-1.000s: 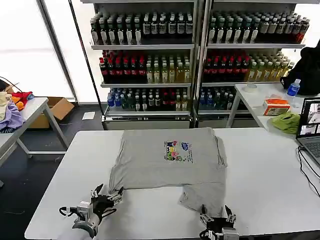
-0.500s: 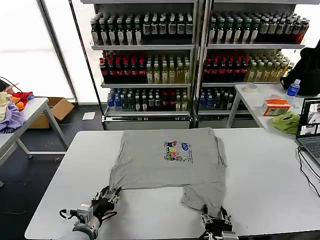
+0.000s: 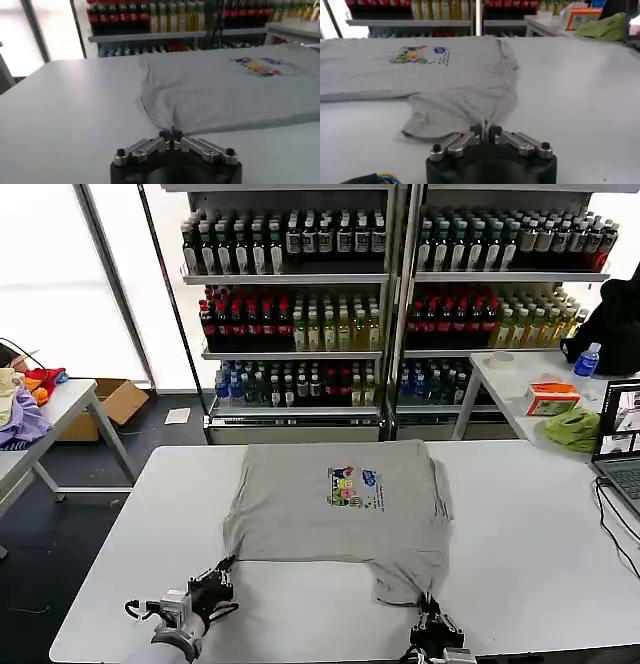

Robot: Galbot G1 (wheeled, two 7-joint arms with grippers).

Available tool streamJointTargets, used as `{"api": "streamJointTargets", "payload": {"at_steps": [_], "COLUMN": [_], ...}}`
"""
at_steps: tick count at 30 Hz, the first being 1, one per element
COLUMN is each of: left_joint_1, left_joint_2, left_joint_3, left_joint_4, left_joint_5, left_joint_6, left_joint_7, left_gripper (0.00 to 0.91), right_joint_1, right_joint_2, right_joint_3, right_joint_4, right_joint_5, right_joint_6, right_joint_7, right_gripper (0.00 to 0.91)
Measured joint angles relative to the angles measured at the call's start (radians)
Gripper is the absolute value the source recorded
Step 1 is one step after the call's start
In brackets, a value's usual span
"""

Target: Fold and organize the clothes.

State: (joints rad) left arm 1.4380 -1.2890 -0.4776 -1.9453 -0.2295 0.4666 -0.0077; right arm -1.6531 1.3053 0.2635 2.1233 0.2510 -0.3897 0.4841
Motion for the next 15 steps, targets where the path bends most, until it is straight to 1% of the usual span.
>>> {"api": "streamJointTargets", "payload": {"at_steps": [15], "left_joint_1": [-0.020], "left_joint_2": [-0.013], "left_joint_3": [-0.005], "left_joint_4": [-0.055], "left_joint_5": [-0.019], "left_joint_6": [-0.050], "left_joint_7": [-0.005], "left_gripper": [0.000], "right_joint_1": [0.074], "right_joint_2": [-0.006], "right_joint_3": [0.040], "right_joint_4": [0.050], "right_joint_5": [-0.006], "right_joint_6": [0.018], "right_joint_7": [-0.053], "right_gripper": [0.000]}}
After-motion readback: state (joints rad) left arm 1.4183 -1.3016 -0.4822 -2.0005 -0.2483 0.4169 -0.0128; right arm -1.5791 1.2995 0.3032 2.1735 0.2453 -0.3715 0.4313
